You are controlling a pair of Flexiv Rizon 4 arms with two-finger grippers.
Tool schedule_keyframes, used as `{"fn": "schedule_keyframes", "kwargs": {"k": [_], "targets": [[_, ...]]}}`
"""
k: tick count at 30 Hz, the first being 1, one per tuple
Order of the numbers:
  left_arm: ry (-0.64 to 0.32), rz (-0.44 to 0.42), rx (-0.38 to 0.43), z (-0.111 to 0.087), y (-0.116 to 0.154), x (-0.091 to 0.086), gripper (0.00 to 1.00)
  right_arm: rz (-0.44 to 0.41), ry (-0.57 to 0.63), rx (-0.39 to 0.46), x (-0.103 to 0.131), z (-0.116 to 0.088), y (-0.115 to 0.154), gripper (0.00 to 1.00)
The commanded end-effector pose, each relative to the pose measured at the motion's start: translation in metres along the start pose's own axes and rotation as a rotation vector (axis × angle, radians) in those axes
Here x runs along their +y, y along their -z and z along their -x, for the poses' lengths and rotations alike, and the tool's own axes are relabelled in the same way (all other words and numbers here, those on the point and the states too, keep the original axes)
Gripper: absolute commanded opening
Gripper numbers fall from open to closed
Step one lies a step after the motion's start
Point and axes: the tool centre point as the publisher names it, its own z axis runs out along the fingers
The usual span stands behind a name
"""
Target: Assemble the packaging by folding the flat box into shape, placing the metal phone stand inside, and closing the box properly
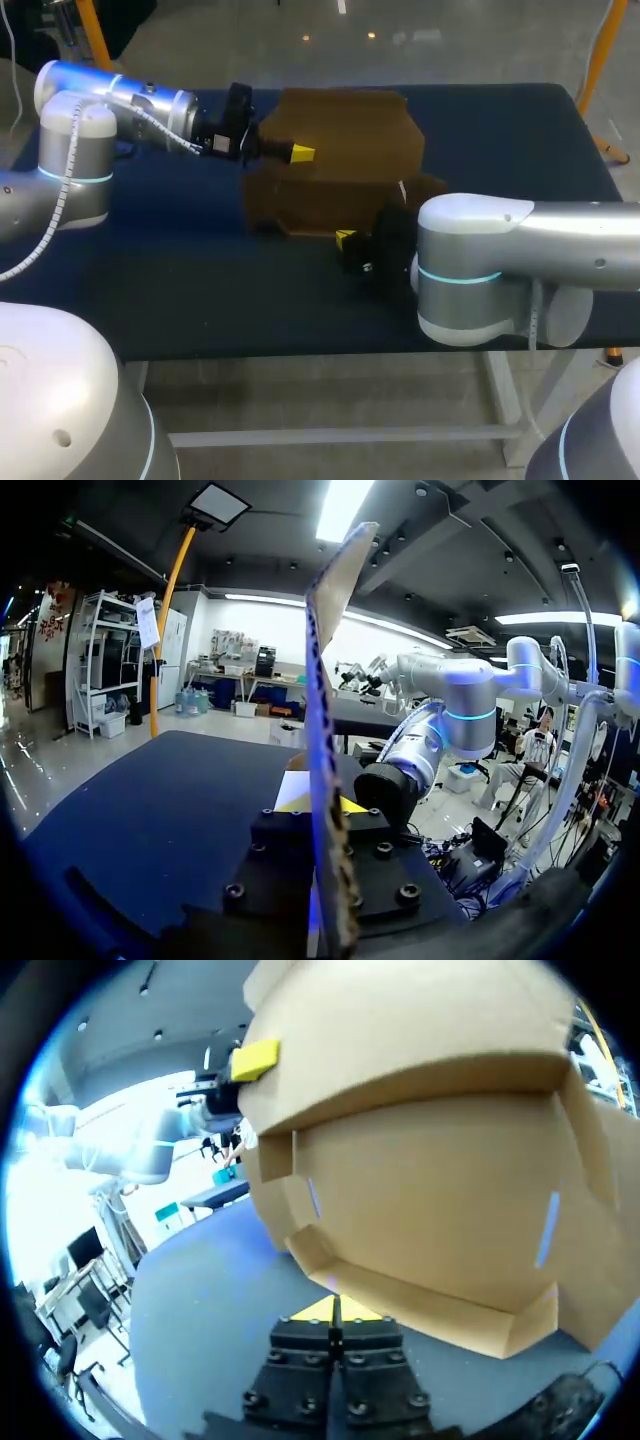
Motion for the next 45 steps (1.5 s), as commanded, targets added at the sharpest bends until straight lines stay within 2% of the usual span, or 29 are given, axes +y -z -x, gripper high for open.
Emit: {"fn": "schedule_keyframes", "kwargs": {"k": [1,6,19,26,31,36,42,45], "targets": [[0.0,-0.001,0.002,0.0,0.0,0.002,0.0,-0.012,-0.004,0.051,0.004,0.0,0.027,0.0],[0.0,-0.001,0.002,0.0,0.0,0.002,0.0,-0.032,-0.01,0.089,0.003,-0.005,0.045,0.0],[0.0,-0.001,0.002,0.0,0.0,0.002,0.0,-0.072,0.054,0.123,0.0,-0.017,0.093,0.0],[0.0,-0.001,0.002,0.0,0.0,0.002,0.0,-0.085,0.088,0.149,0.001,-0.015,0.12,0.13],[0.0,-0.001,0.002,0.0,0.0,0.002,0.0,-0.103,0.147,0.166,-0.001,-0.009,0.134,0.28],[0.0,-0.001,0.002,0.0,0.0,0.002,0.0,-0.104,0.222,0.175,0.0,0.005,0.151,0.41],[0.0,-0.001,0.002,0.0,0.0,0.002,0.0,-0.085,0.288,0.183,0.005,0.029,0.164,0.5],[0.0,-0.001,0.002,0.0,0.0,0.002,0.0,-0.08,0.307,0.18,0.007,0.042,0.168,0.51]]}}
